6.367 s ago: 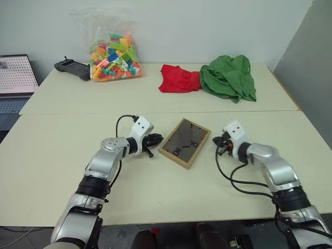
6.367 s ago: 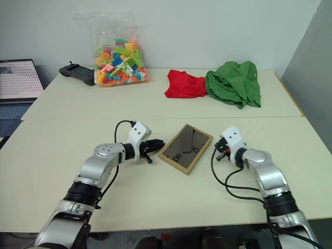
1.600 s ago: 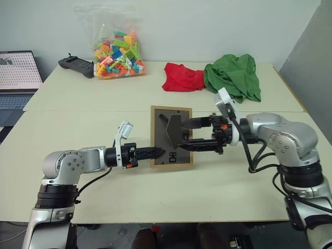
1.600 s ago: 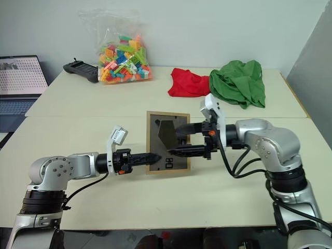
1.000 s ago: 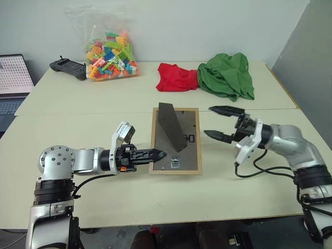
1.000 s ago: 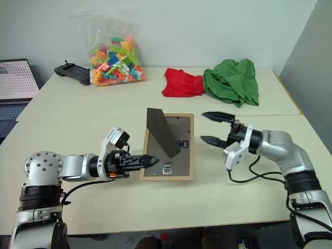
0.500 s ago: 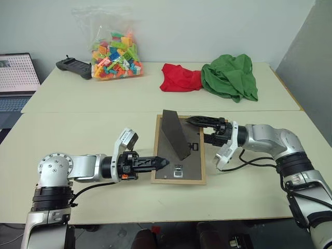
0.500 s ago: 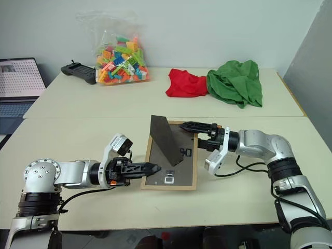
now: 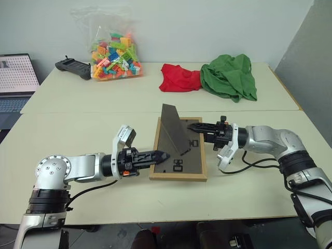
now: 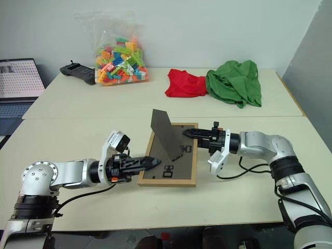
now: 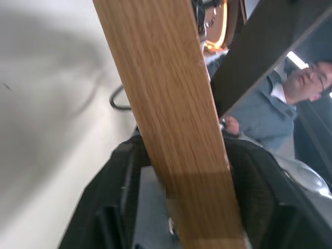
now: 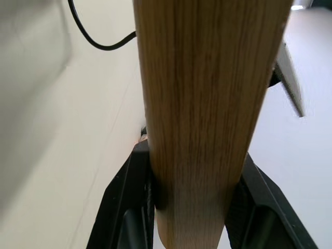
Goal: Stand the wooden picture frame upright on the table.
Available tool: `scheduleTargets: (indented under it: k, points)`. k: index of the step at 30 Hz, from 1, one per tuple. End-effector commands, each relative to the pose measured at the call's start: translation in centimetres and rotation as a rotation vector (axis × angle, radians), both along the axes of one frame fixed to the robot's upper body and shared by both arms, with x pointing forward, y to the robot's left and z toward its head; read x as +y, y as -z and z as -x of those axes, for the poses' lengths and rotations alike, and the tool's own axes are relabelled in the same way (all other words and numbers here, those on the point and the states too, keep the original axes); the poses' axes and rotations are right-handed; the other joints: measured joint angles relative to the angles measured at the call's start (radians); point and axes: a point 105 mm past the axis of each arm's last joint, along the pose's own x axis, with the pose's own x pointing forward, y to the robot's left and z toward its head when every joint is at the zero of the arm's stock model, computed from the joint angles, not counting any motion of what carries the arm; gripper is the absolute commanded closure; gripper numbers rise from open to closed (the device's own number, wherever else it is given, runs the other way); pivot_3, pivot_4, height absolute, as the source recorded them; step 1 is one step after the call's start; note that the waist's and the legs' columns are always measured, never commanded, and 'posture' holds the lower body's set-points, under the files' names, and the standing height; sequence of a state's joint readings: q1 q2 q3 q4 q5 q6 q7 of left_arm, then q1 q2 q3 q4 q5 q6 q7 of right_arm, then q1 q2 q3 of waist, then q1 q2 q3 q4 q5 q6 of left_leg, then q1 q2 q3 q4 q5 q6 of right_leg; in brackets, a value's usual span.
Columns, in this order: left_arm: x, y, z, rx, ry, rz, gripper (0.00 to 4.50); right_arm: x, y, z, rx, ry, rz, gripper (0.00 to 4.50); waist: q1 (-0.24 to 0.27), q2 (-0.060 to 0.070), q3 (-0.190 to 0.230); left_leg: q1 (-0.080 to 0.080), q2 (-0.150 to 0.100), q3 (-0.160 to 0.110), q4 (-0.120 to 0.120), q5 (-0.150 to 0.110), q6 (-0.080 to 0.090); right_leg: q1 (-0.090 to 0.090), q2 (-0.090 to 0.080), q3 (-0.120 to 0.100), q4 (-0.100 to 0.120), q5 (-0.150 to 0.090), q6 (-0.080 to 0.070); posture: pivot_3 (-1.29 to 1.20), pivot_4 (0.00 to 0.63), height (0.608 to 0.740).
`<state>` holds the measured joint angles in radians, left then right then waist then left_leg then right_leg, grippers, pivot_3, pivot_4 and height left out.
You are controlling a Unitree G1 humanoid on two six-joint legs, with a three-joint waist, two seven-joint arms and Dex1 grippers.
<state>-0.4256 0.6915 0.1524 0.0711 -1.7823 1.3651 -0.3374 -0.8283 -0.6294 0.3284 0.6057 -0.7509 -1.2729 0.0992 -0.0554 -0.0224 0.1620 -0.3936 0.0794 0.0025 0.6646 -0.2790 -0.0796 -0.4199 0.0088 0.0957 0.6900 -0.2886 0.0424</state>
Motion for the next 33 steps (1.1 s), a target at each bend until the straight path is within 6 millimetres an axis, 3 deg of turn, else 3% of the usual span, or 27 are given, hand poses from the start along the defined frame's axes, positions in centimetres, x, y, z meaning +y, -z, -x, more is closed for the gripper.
scheduleTargets:
  k: [1,3,5,6,10,13,16,21,26,27,33]
  points:
    - [4.4,-2.7,-2.9,-0.149,-0.277,-0.039,0.92,-0.8,-2.3,-1.3,0.134,0.06,-0.139,3.2,-0.003,0.0,0.0,0.0,0.0,0.0,0.0,0.0,0.0,0.0,0.0,0.0,0.0,0.0,0.0,0.0,0.15,0.74]
    - [6.1,-3.6,-3.3,-0.243,-0.391,-0.106,0.63,-0.9,-2.0,-3.1,0.402,0.159,-0.224,3.2,-0.006,0.0,0.0,0.0,0.0,0.0,0.0,0.0,0.0,0.0,0.0,0.0,0.0,0.0,0.0,0.0,0.15,0.74]
    - [6.6,-4.6,-2.8,-0.367,-0.448,-0.192,0.17,-0.7,-1.5,-4.1,0.698,0.177,-0.286,3.2,-0.01,0.0,0.0,0.0,0.001,0.0,-0.001,0.0,0.0,0.001,0.0,0.0,-0.001,0.0,0.0,0.0,0.15,0.74]
    - [6.1,-4.8,-2.2,-0.444,-0.446,-0.253,0.0,-0.5,-1.5,-4.5,0.831,0.171,-0.313,3.2,-0.012,0.0,0.0,0.001,0.002,0.0,-0.001,0.0,0.0,0.001,0.0,0.0,-0.001,0.0,0.0,0.0,0.15,0.74]
    - [3.4,-3.9,-0.4,-0.679,-0.483,-0.452,0.0,0.4,-1.0,-6.0,1.305,0.149,-0.412,3.2,-0.001,0.001,0.0,0.0,0.002,0.0,-0.001,0.0,0.0,0.0,-0.002,-0.001,-0.001,0.0,0.0,0.0,0.15,0.74]
    - [1.9,-2.4,0.6,-0.812,-0.47,-0.57,0.0,0.8,-0.3,-6.8,1.481,0.165,-0.443,3.2,0.003,0.001,0.0,0.0,0.001,0.001,0.0,0.0,0.0,0.0,-0.002,0.0,-0.001,0.0,0.0,0.0,0.15,0.74]
    - [0.9,-1.0,1.4,-0.882,-0.477,-0.604,0.0,1.3,0.6,-7.3,1.627,0.144,-0.484,3.2,0.009,0.001,0.0,0.0,0.0,0.001,-0.001,0.0,0.0,0.0,0.0,-0.001,-0.001,0.0,0.0,0.0,0.15,0.74]
    - [0.6,0.9,2.0,-0.86,-0.503,-0.602,0.0,1.4,4.0,-7.7,1.771,0.218,-0.488,3.2,0.012,0.001,0.0,-0.001,0.0,0.002,-0.001,-0.002,0.004,0.0,0.0,0.0,-0.002,0.0,0.0,0.0,0.15,0.74]
    - [1.2,1.2,1.4,-0.839,-0.532,-0.591,0.0,1.2,4.4,-8.2,1.893,0.213,-0.589,3.2,0.013,0.001,0.0,-0.001,0.0,0.002,-0.001,-0.002,0.004,0.0,0.0,0.0,-0.002,0.0,0.0,0.0,0.15,0.74]
    - [1.3,1.2,1.3,-0.839,-0.532,-0.592,0.0,1.1,4.4,-8.3,1.904,0.216,-0.605,2.64,0.013,0.001,0.0,-0.001,0.0,0.002,-0.001,-0.002,0.004,0.0,0.0,0.0,-0.001,0.0,0.0,0.0,0.15,0.74]
    - [1.3,1.2,0.7,-0.845,-0.527,-0.593,0.0,0.5,5.8,-8.1,1.856,0.286,-0.57,1.4,0.012,0.001,0.0,-0.001,0.0,0.002,-0.001,-0.003,0.004,0.0,0.0,0.0,-0.001,0.0,0.0,0.0,0.15,0.74]
